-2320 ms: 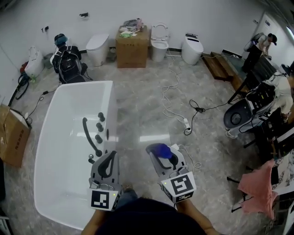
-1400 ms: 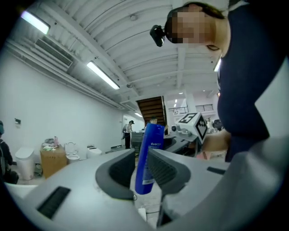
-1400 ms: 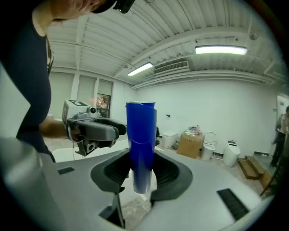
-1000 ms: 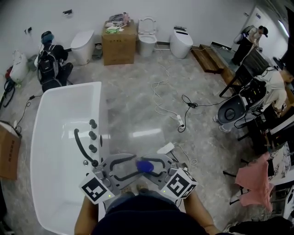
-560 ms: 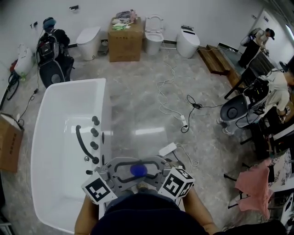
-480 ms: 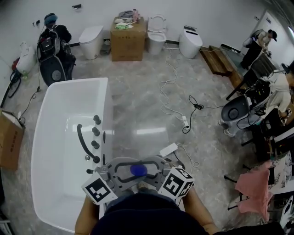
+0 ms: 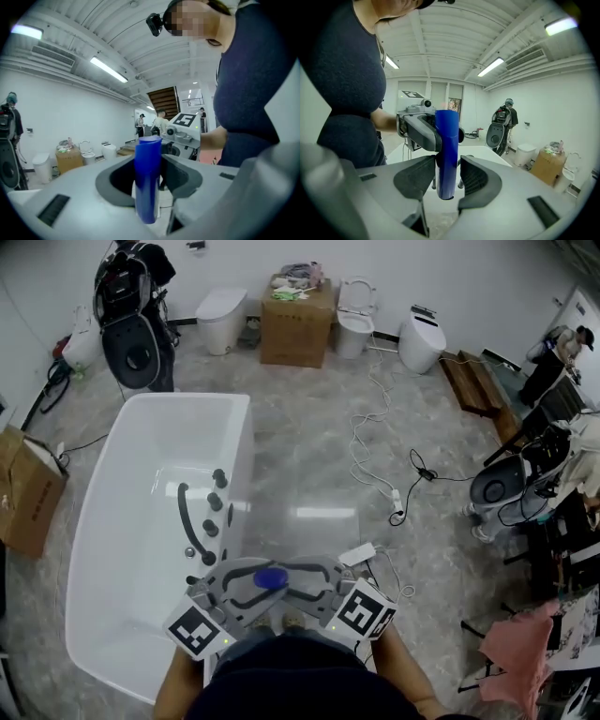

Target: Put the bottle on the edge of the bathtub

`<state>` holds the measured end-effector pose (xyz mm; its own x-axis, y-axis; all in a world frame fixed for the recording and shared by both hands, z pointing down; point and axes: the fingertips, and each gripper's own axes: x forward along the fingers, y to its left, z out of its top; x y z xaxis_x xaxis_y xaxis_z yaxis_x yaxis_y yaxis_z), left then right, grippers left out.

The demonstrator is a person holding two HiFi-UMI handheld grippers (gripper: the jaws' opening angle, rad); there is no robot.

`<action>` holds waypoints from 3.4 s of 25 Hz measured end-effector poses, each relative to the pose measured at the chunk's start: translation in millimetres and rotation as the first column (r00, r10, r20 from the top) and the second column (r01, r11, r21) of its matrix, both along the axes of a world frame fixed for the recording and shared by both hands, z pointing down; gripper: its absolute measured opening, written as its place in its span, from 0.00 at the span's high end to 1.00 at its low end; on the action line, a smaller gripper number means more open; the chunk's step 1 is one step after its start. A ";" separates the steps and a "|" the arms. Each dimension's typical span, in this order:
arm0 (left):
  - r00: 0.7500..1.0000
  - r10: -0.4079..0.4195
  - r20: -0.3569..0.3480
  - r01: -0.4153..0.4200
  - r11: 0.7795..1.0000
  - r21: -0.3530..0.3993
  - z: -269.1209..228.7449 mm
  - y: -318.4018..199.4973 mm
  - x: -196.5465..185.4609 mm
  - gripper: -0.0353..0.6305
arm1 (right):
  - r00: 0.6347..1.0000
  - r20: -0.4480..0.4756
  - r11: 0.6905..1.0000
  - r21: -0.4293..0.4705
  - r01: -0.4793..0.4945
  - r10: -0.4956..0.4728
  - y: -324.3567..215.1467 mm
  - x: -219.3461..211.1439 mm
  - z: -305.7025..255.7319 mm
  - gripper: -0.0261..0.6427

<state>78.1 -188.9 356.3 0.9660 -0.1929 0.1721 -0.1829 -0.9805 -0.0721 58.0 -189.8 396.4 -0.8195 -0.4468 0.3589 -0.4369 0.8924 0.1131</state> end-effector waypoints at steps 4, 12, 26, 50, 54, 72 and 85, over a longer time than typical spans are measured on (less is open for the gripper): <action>0.994 -0.110 0.012 0.110 0.994 -0.012 0.2 -13.4 -21.4 0.71 | 0.997 0.062 0.999 0.024 -0.036 0.034 -7.2 3.6 -14.0 0.75; 0.961 -0.277 0.016 0.277 0.961 -0.004 -0.7 -33.0 -44.1 0.71 | 0.951 0.133 0.956 0.056 -0.289 0.280 -36.0 23.8 -32.5 0.94; 0.763 -0.639 -0.095 0.644 0.765 0.022 -16.3 -59.3 -78.9 0.71 | 0.792 0.212 0.779 0.161 -0.606 0.573 -54.9 66.6 -59.8 0.94; 0.304 -0.949 -0.084 0.952 0.298 0.075 -13.0 0.6 -253.2 0.71 | 0.961 0.231 0.970 0.149 -0.189 0.152 -68.4 -95.6 -52.9 0.94; 0.222 -0.972 -0.073 0.973 0.216 0.077 -10.9 18.4 -275.3 0.71 | 0.969 0.234 0.984 0.138 -0.112 0.078 -62.8 -122.2 -48.4 0.94; 0.129 -0.992 -0.001 0.992 0.129 0.003 42.7 39.4 -310.2 0.71 | 0.983 0.178 0.996 0.080 0.040 -0.054 -55.0 -194.8 -11.9 0.94; 0.178 -0.983 0.049 0.984 0.176 -0.039 131.3 25.1 -304.8 0.71 | 0.992 0.102 0.996 0.050 0.071 -0.076 -54.4 -202.3 59.5 0.94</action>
